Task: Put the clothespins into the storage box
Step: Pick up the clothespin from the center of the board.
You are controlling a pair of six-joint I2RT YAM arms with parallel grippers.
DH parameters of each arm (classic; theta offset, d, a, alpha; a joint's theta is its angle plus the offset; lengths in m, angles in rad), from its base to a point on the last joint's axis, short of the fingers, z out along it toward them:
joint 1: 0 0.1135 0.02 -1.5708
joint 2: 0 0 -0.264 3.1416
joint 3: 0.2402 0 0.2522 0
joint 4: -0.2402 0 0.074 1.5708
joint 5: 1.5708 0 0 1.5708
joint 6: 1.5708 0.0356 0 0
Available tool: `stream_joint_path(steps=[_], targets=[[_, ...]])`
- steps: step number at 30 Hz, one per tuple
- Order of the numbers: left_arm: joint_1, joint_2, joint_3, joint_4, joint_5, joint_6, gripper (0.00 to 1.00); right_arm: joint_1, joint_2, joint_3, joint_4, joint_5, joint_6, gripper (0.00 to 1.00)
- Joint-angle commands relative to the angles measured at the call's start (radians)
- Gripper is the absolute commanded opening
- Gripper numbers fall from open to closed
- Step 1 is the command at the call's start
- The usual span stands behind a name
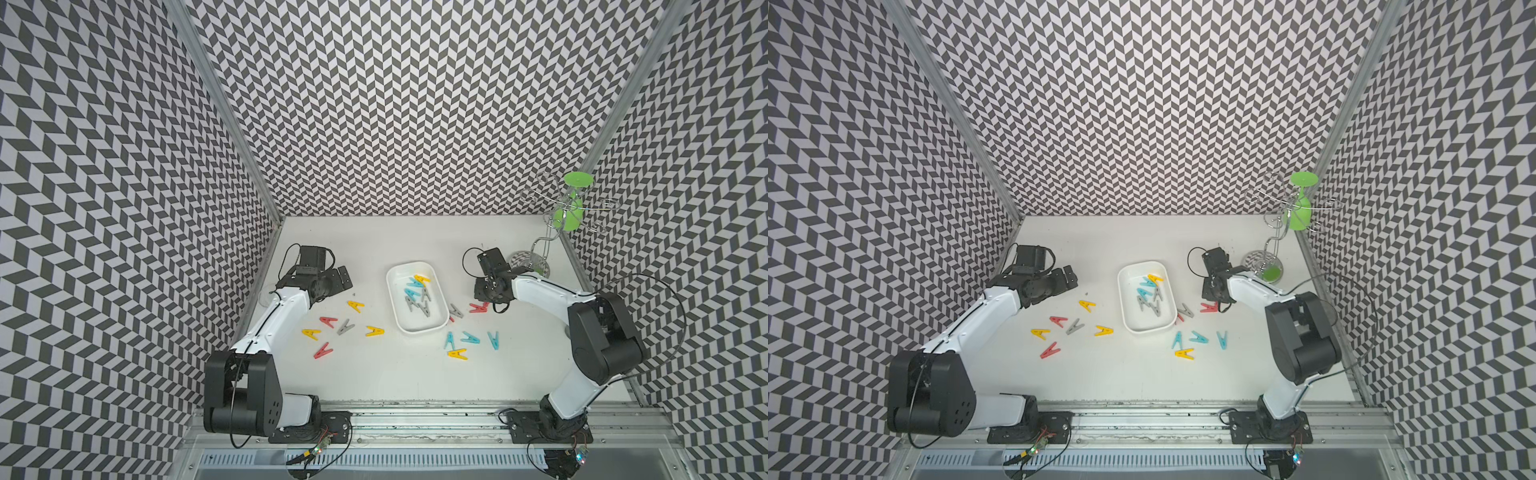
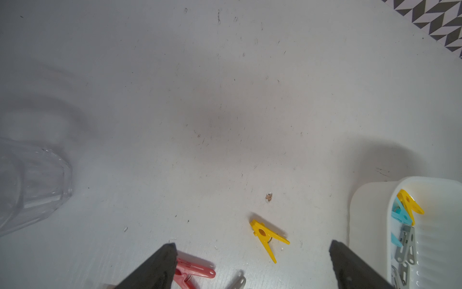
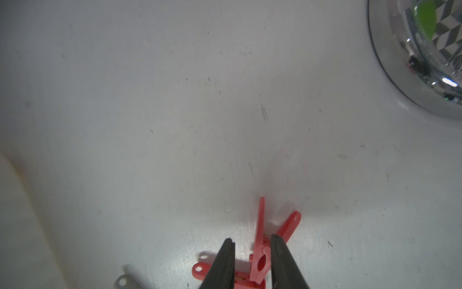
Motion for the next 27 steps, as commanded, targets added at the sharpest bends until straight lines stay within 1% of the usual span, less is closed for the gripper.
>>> stream_joint_path(steps=[1, 11, 16, 22, 27], targets=[[0.006, -0.02, 0.018, 0.008, -0.001, 0.006, 1.0, -0.011, 0.026, -0.009, 0.063, 0.023, -0.006, 0.28], [0.006, -0.021, 0.016, 0.007, -0.004, 0.005, 1.0, -0.015, 0.068, -0.046, 0.115, 0.019, -0.006, 0.23], [0.006, -0.016, 0.017, 0.01, 0.001, 0.007, 1.0, -0.015, 0.074, -0.055, 0.119, 0.017, -0.005, 0.15], [-0.016, -0.002, 0.02, 0.006, 0.014, 0.029, 1.0, 0.004, 0.015, -0.057, 0.094, 0.02, -0.009, 0.11], [-0.035, 0.008, 0.026, 0.001, -0.002, 0.033, 1.0, 0.067, -0.053, -0.017, 0.033, 0.037, -0.012, 0.1]])
